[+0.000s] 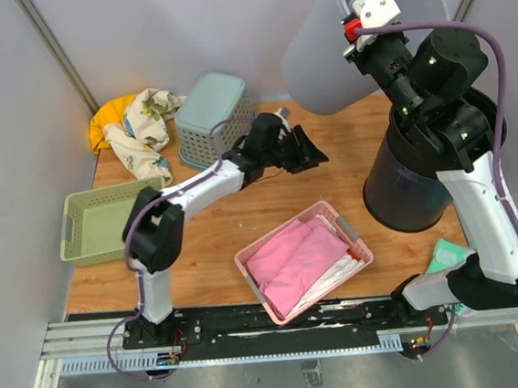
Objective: Turn the large container upside down
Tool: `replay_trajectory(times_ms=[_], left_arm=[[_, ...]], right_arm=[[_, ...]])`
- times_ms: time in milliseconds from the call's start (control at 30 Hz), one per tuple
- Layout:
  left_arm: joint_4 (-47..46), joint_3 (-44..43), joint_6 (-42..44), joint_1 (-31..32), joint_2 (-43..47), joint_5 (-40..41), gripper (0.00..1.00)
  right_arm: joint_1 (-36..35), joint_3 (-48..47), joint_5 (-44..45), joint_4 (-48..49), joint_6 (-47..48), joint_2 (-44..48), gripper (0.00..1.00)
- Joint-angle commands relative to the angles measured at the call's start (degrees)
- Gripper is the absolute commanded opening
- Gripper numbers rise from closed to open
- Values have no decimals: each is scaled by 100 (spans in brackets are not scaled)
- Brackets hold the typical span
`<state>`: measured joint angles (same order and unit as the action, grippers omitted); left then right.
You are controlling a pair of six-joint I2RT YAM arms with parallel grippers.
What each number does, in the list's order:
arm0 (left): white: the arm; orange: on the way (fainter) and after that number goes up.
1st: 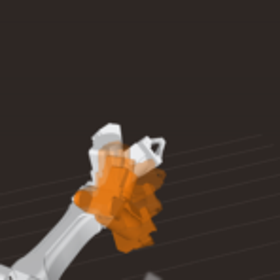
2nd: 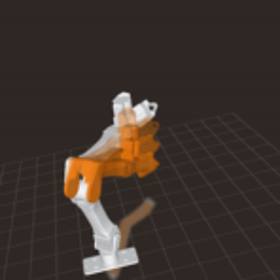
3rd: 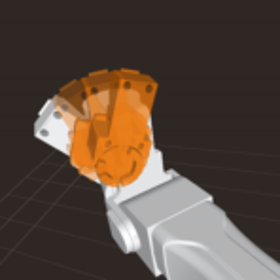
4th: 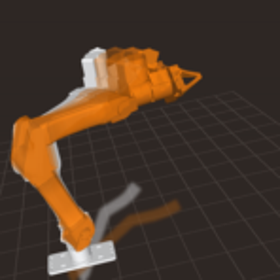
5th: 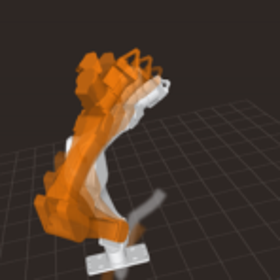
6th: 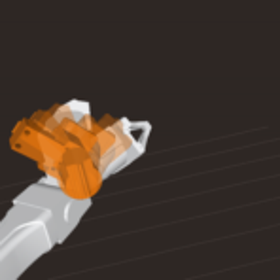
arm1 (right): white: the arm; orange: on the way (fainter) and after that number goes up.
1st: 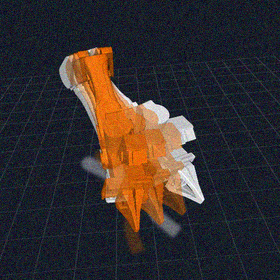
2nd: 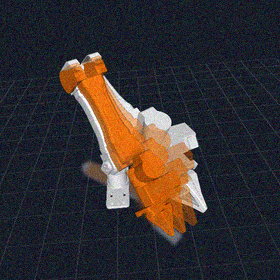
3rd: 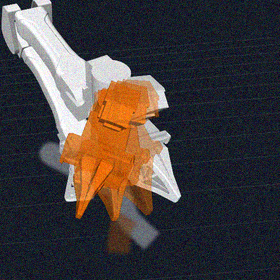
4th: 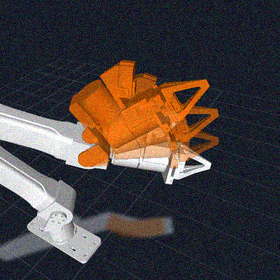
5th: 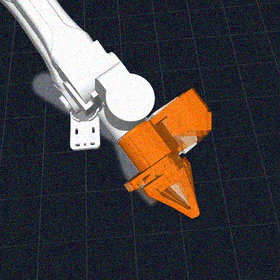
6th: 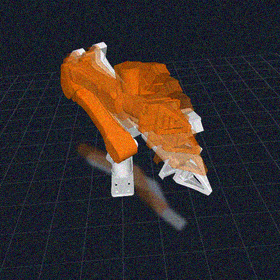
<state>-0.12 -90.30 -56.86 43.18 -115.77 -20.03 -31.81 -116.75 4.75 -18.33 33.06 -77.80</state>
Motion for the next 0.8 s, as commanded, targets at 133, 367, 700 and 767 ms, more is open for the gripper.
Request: replay_trajectory(times_ms=[133,367,700,767], left_arm=[[-38,2344,555,-531,2349,747,47],[530,3711,931,-1463,4677,1392,65],[2027,3127,1268,-1961,6147,2497,99],[2384,2916,1240,-2069,5986,2219,99]], right_arm=[[-55,-655,-121,-53,-444,-282,1],[332,-713,-1338,-1093,-1655,-555,1],[1640,-396,-4076,-1079,-4411,-1102,1],[1769,-243,-4386,-922,-4814,-1237,1]])
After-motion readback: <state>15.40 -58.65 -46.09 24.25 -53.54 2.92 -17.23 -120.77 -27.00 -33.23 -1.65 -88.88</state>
